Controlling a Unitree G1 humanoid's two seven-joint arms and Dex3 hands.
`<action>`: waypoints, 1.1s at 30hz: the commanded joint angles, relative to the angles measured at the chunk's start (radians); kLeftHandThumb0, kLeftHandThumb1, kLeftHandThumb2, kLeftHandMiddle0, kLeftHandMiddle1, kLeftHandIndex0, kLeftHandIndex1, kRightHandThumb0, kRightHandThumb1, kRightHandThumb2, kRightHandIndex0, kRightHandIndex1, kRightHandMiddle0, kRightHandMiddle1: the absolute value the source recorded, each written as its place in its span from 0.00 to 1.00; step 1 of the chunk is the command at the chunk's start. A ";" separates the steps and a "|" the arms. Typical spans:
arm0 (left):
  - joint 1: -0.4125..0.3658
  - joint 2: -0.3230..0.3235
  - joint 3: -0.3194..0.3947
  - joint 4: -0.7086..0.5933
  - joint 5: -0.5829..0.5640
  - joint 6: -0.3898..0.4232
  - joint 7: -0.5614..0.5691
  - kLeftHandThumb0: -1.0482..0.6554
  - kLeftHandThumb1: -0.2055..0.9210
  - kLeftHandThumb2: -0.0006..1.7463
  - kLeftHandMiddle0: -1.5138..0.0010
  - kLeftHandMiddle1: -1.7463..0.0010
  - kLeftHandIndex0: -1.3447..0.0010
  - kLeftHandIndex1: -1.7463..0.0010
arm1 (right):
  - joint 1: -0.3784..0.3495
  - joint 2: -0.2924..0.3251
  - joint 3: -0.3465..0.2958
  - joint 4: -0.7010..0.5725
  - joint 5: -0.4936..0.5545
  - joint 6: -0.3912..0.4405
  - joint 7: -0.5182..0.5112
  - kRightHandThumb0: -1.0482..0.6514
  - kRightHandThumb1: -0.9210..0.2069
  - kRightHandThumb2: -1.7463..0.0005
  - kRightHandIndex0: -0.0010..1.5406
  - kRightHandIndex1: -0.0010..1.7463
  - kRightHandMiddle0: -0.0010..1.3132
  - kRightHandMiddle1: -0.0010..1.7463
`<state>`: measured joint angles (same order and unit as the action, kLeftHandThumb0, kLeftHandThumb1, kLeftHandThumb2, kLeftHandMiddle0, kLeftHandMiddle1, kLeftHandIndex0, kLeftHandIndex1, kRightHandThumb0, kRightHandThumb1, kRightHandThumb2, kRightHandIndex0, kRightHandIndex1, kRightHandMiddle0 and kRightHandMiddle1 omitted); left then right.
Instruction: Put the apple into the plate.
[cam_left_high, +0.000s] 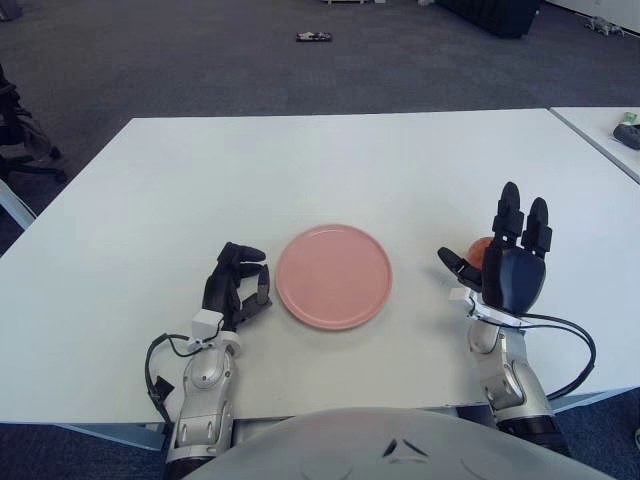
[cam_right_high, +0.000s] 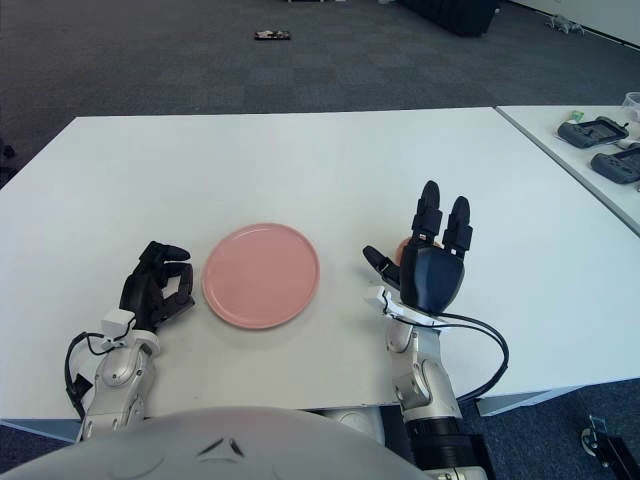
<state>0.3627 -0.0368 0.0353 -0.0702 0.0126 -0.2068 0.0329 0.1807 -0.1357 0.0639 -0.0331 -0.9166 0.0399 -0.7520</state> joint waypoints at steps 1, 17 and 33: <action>0.013 0.004 0.002 0.014 -0.004 0.026 -0.001 0.38 0.69 0.57 0.56 0.04 0.69 0.00 | -0.015 -0.006 -0.013 -0.011 -0.006 0.052 0.016 0.12 0.40 0.58 0.00 0.00 0.00 0.00; 0.010 0.005 0.006 0.016 -0.018 0.020 -0.009 0.38 0.68 0.58 0.57 0.03 0.69 0.00 | -0.062 0.005 -0.027 -0.063 0.023 0.286 0.210 0.06 0.34 0.63 0.00 0.00 0.00 0.00; 0.013 0.002 0.005 -0.001 -0.016 0.041 -0.005 0.38 0.70 0.57 0.57 0.03 0.70 0.00 | -0.105 -0.063 0.033 -0.102 -0.018 0.512 0.594 0.00 0.21 0.75 0.00 0.00 0.00 0.00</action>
<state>0.3635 -0.0357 0.0381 -0.0774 0.0052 -0.1949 0.0299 0.1103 -0.1573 0.0743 -0.1211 -0.9146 0.5083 -0.2505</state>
